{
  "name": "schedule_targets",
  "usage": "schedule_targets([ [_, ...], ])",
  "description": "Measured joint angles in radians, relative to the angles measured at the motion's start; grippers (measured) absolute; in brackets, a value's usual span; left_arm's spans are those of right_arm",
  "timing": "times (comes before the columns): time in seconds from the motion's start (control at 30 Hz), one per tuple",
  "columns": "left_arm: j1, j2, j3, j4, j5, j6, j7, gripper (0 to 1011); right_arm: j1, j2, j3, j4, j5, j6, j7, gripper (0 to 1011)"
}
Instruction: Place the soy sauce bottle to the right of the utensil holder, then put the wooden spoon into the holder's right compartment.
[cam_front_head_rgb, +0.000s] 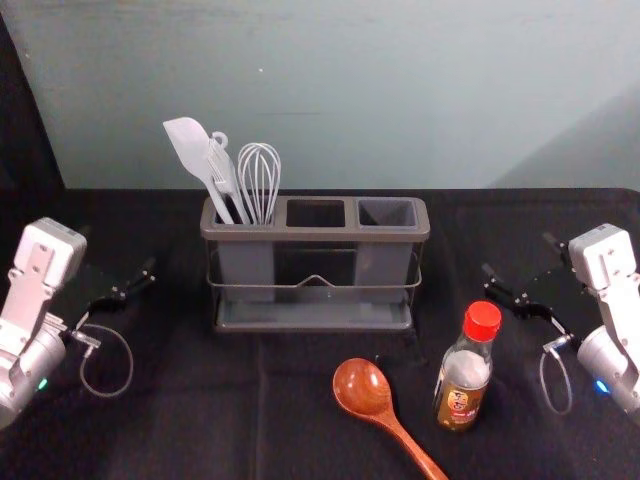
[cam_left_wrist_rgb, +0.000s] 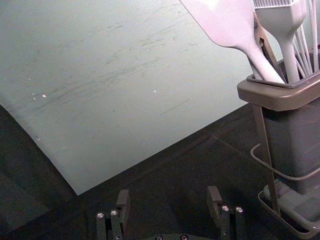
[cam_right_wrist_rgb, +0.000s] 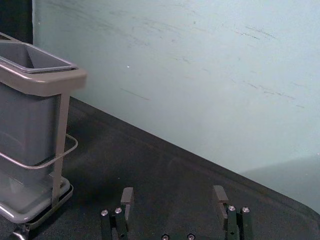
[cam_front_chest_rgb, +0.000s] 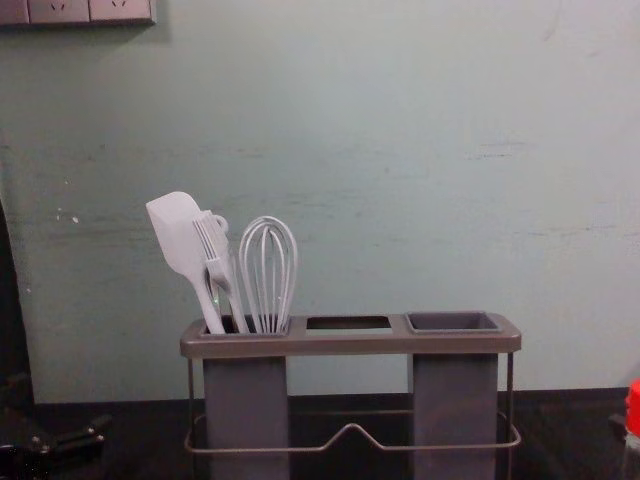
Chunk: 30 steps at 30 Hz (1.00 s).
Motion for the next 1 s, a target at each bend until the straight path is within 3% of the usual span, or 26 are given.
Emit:
schedule_targets([
  [1.0,0.000,0.000,0.000,0.000,0.000,0.000,0.000,1012,0.000,0.000,0.000,0.000,0.000,0.000,0.000,1003],
])
